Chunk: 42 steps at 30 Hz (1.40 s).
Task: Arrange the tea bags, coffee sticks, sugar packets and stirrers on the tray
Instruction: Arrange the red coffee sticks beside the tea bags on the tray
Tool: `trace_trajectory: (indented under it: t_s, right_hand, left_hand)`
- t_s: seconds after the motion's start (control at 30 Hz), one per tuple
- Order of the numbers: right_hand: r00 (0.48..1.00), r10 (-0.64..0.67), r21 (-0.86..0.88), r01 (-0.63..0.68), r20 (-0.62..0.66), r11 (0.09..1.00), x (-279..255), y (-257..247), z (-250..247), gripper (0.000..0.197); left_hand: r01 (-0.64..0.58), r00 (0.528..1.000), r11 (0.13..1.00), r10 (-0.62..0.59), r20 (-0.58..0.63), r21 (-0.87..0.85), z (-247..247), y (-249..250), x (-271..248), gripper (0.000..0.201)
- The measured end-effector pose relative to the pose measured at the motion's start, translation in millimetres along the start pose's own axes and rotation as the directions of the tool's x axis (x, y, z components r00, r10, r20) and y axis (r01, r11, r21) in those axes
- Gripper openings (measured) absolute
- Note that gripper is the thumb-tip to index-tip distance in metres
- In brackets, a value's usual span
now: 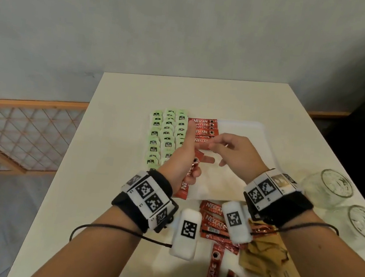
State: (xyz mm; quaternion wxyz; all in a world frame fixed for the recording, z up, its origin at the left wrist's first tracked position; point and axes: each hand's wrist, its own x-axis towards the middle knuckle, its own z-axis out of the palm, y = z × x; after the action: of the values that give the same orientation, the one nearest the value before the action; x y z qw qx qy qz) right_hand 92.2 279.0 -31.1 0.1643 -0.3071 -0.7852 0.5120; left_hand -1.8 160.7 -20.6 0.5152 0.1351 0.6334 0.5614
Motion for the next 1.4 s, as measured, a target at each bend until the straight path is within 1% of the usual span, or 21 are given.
trace_trajectory:
  t_s: [0.07,0.13,0.2,0.23,0.27,0.33,0.37,0.47,0.53,0.67,0.83,0.87,0.93,1.0,1.07,1.13,1.17,1.27,1.33,1.4]
  right_hand:
    - [0.997,-0.031,0.038,0.028,0.066,0.999,-15.8,-8.4,-1.8,0.010]
    - [0.991,-0.049,0.002,0.049,0.124,0.999,-29.1,-11.6,-1.5,0.008]
    - [0.988,-0.057,-0.055,0.065,0.141,0.996,-37.8,-10.3,-1.7,0.007]
    - [0.989,-0.061,-0.070,0.071,0.135,0.995,-41.1,-8.8,-3.1,0.006]
    - [0.990,-0.068,-0.075,0.077,0.121,0.994,-43.9,-6.9,-5.3,0.005]
    - [0.994,-0.084,-0.069,0.088,0.067,0.994,-48.2,-1.6,-10.9,0.007]
    - [0.996,-0.080,-0.065,0.082,0.035,0.995,-50.4,1.2,-13.6,0.007]
    - [0.997,-0.046,0.000,0.046,-0.064,0.999,-56.5,6.2,-20.3,0.007]
    - [0.994,-0.020,0.058,0.026,-0.111,0.998,-59.1,6.6,-25.1,0.008]
    - [0.992,0.018,0.119,-0.004,-0.122,0.993,-63.2,5.1,-32.3,0.008]
    - [0.996,0.032,0.132,-0.021,-0.084,0.991,-63.5,5.8,-31.2,0.013]
    - [0.996,0.032,0.143,-0.021,-0.078,0.989,-62.7,4.5,-30.5,0.013]
    - [0.997,0.035,0.168,-0.024,-0.067,0.986,-59.0,-0.7,-29.4,0.014]
    - [0.999,0.041,0.132,-0.036,-0.032,0.991,-52.6,-6.7,-27.3,0.018]
    - [0.998,0.045,0.078,-0.048,0.047,0.996,-45.8,-11.8,-23.3,0.023]
    - [0.993,0.047,0.087,-0.056,0.107,0.995,-40.7,-14.9,-18.0,0.023]
    - [0.992,0.051,0.099,-0.063,0.117,0.993,-37.8,-15.2,-15.8,0.022]
    - [0.992,0.088,0.127,-0.099,0.089,0.987,-27.8,-13.3,-12.5,0.023]
    - [0.992,0.117,0.171,-0.123,0.045,0.978,-20.3,-10.0,-13.5,0.022]
    - [0.991,0.129,0.223,-0.135,0.041,0.966,-13.0,-6.8,-17.0,0.020]
  left_hand:
    - [-0.018,0.999,0.999,0.016,0.039,0.042,4.6,-5.3,-3.9,0.089]
    - [-0.025,0.995,0.998,0.020,0.101,0.056,7.5,-10.3,-6.8,0.093]
    - [-0.023,0.991,0.997,0.013,0.130,0.079,10.7,-10.2,-13.9,0.092]
    - [-0.036,0.991,0.992,0.020,0.134,0.117,11.1,-9.9,-17.3,0.086]
    - [-0.066,0.990,0.981,0.041,0.137,0.182,12.1,-8.3,-23.2,0.076]
    - [-0.163,0.981,0.929,0.116,0.154,0.334,8.9,-8.8,-28.8,0.051]
    - [-0.199,0.975,0.908,0.147,0.165,0.368,5.5,-9.8,-30.1,0.041]
    - [-0.242,0.967,0.914,0.199,0.162,0.324,-4.3,-11.1,-31.8,0.021]
    - [-0.252,0.967,0.923,0.226,0.120,0.289,-9.8,-11.3,-33.4,0.013]
    - [-0.258,0.966,0.947,0.258,0.021,0.193,-17.8,-13.0,-33.2,0.013]
    - [-0.204,0.977,0.978,0.200,-0.068,-0.054,-18.7,-15.1,-30.9,0.018]
    - [-0.205,0.976,0.976,0.199,-0.087,-0.074,-18.6,-15.3,-30.5,0.020]
    - [-0.222,0.966,0.974,0.214,-0.142,-0.038,-18.3,-16.0,-28.2,0.019]
    - [-0.242,0.955,0.970,0.242,-0.174,0.020,-17.0,-16.6,-26.3,0.013]
    - [-0.263,0.947,0.962,0.272,-0.170,0.071,-13.6,-17.9,-24.3,0.010]
    - [-0.276,0.942,0.955,0.292,-0.167,0.110,-11.7,-19.9,-21.0,0.011]
    - [-0.276,0.940,0.953,0.294,-0.171,0.124,-11.2,-20.7,-19.1,0.011]
    - [-0.278,0.931,0.943,0.311,-0.193,0.181,-9.4,-21.2,-12.7,0.016]
    - [-0.290,0.916,0.932,0.336,-0.218,0.217,-9.0,-20.7,-8.5,0.021]
    - [-0.316,0.896,0.915,0.374,-0.237,0.251,-11.9,-19.1,-3.9,0.020]
